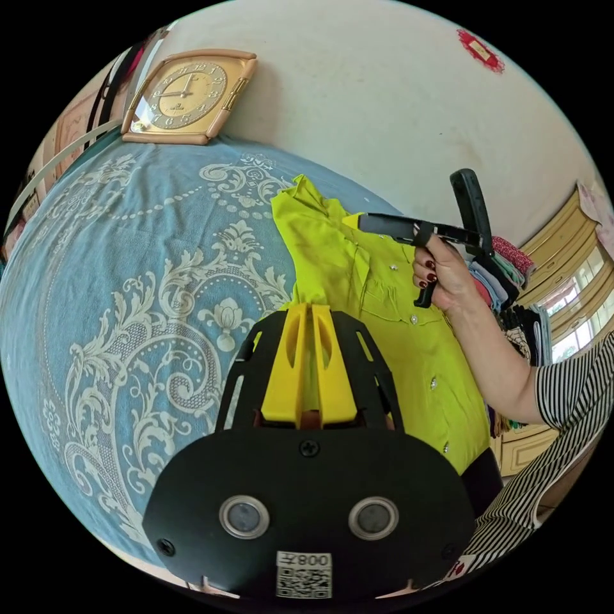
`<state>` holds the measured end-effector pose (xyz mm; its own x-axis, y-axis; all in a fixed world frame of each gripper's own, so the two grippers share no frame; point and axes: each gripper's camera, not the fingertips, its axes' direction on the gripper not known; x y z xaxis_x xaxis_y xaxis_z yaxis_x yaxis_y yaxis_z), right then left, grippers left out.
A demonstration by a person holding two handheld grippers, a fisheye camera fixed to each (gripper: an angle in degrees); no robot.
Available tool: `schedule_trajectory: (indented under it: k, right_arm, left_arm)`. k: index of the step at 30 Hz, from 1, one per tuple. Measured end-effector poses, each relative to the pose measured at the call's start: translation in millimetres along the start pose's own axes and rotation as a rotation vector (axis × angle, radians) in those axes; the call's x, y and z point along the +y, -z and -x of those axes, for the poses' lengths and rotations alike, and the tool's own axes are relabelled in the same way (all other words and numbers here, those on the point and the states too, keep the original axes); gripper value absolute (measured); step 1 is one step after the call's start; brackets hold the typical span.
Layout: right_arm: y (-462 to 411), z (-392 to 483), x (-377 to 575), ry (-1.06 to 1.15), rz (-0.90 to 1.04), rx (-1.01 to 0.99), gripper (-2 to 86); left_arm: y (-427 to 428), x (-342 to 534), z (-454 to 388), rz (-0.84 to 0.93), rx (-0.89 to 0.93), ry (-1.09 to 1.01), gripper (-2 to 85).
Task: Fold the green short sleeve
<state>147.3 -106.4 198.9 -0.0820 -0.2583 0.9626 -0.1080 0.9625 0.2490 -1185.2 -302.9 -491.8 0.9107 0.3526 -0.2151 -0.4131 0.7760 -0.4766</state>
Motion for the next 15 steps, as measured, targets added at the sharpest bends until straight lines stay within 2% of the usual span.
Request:
schedule_trajectory:
  k: [4, 5, 12, 15]
  right_arm:
    - [-15, -11, 49, -0.061, 0.121, -0.004, 0.1]
    - [-13, -14, 60, -0.077, 0.09, -0.031, 0.1]
    - [25, -15, 112, -0.114, 0.03, -0.037, 0.0]
    - [49, -13, 158, -0.131, 0.03, 0.014, 0.1]
  left_arm:
    - [-6, 1, -3, 0.076, -0.027, -0.02, 1.5]
    - [-9, 2, -5, 0.102, -0.056, -0.025, 1.5]
    - [18, 17, -2, -0.088, 0.076, -0.009, 1.8]
    - [20, 21, -10, -0.11, 0.105, -0.048, 1.6]
